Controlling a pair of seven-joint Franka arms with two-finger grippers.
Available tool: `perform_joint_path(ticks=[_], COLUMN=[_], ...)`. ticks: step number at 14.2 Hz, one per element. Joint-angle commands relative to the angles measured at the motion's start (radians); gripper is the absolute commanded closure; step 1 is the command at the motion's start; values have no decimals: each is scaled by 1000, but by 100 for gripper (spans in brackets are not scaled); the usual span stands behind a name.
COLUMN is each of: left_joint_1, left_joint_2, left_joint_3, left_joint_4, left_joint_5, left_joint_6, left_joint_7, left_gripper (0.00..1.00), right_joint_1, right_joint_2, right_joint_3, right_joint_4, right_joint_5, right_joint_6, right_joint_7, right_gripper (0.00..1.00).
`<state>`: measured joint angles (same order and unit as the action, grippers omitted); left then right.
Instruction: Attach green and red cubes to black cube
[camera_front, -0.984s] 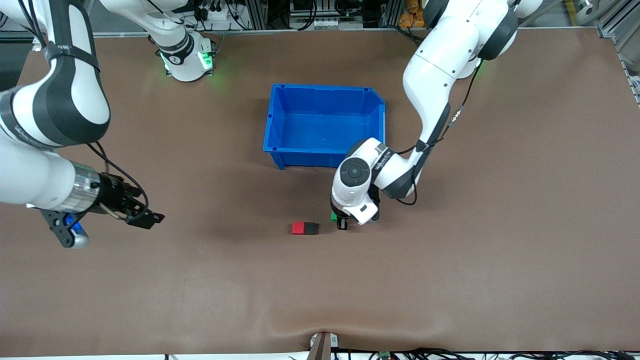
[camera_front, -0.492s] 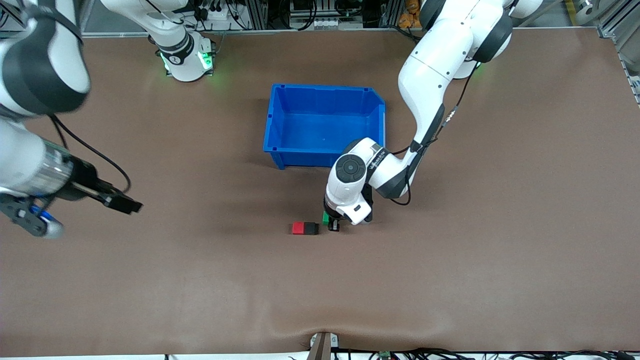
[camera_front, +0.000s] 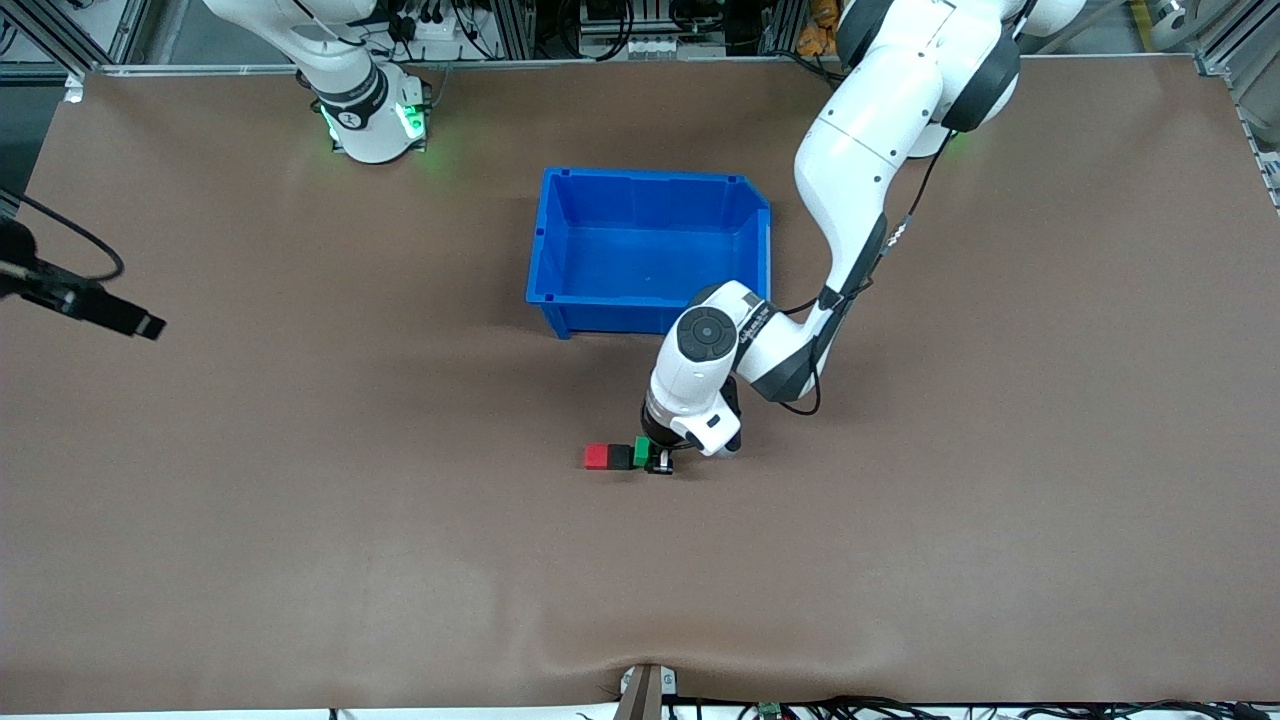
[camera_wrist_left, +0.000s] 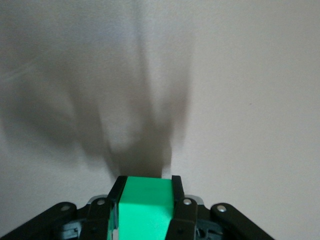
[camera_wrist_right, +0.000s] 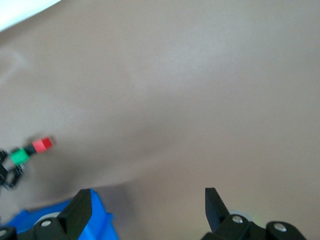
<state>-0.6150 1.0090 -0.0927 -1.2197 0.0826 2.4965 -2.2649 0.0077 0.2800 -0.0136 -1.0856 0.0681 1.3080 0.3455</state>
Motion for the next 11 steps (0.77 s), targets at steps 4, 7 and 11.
perform_joint_path(ticks=[4, 7, 11], left_joint_1=[-15, -28, -31], left_joint_2=[63, 65, 75], left_joint_3=[17, 25, 27], left_joint_4=[68, 68, 68], left_joint_5=[-12, -12, -12], left_joint_6=[35, 54, 58], left_joint_7=[-25, -24, -19], left_gripper=[100, 100, 100], right_joint_1=[3, 0, 14], right_joint_2=[-298, -374, -291], right_joint_3=[-83, -106, -103], right_joint_4=[-398, -504, -348], right_joint_5=[-24, -25, -51], right_joint_6=[118, 154, 134], right_joint_7=[-215, -217, -214], right_gripper=[0, 0, 0])
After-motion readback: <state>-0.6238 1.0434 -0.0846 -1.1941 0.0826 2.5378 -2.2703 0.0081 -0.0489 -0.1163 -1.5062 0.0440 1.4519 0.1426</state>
